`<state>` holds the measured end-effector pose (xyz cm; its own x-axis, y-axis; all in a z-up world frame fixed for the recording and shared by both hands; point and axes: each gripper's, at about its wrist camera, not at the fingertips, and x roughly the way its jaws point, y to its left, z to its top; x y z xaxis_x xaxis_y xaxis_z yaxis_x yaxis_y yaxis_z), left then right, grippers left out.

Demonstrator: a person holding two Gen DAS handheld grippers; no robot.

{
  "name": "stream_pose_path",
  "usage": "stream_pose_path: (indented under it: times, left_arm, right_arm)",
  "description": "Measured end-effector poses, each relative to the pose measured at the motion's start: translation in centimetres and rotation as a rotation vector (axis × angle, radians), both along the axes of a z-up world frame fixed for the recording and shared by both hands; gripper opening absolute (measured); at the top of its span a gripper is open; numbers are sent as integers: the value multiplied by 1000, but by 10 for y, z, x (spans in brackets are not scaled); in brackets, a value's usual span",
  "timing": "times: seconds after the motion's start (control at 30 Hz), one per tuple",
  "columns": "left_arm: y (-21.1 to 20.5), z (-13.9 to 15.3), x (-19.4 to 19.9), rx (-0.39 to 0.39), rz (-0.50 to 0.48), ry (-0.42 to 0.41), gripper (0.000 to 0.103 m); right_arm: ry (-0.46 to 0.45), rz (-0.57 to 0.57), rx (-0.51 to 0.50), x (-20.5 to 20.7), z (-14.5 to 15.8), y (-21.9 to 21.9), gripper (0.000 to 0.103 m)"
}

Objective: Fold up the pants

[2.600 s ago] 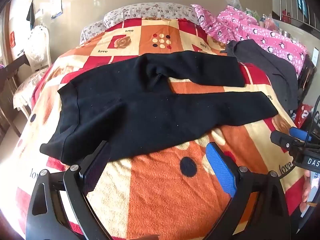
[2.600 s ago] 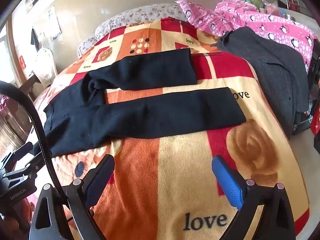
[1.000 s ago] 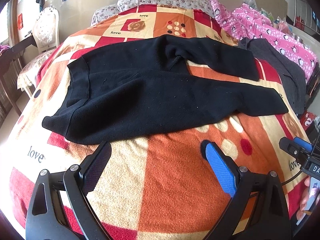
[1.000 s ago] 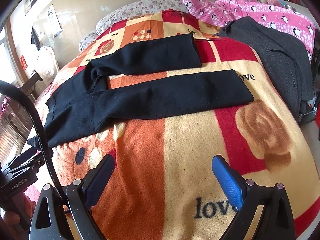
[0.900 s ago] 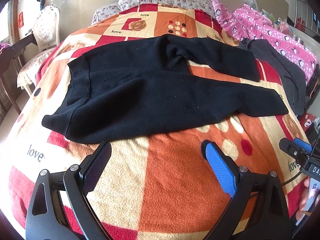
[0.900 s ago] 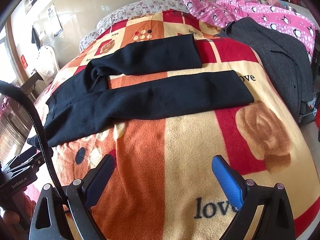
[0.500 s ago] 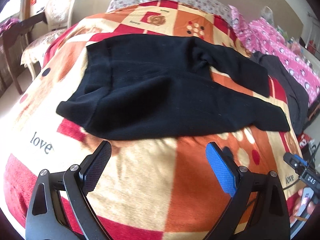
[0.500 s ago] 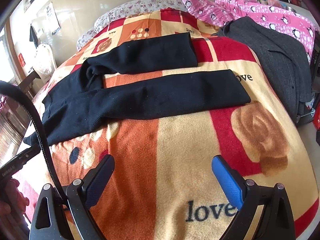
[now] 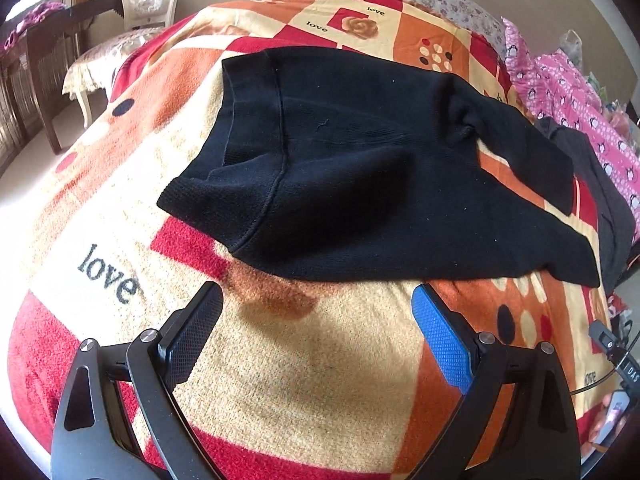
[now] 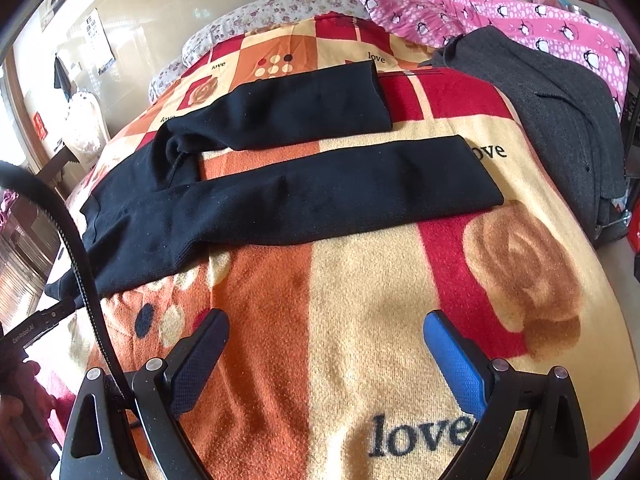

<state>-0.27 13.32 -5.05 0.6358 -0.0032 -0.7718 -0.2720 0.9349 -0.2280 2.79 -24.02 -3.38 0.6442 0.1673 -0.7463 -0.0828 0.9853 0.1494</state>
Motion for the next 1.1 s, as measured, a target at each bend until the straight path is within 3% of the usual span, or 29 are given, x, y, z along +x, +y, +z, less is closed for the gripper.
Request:
stream_pose_path:
  times: [0.4,0.67,0.8,1.1]
  left_arm:
    - [36,-1,11,-215,72,-1,96]
    - [38,-1,34,-232,92,5,96]
    - [30,0,46,-170,80,26,96]
    - [28,-2,57,-119,89,48,97]
  right_arm:
    - [15,-10,28,9,-5,-8,98]
    - [14,-34,82,24,-6,-24,98]
    - [40,-53,164,41,-13,-37,98]
    - [30,-95,290,72,-13,-55,98]
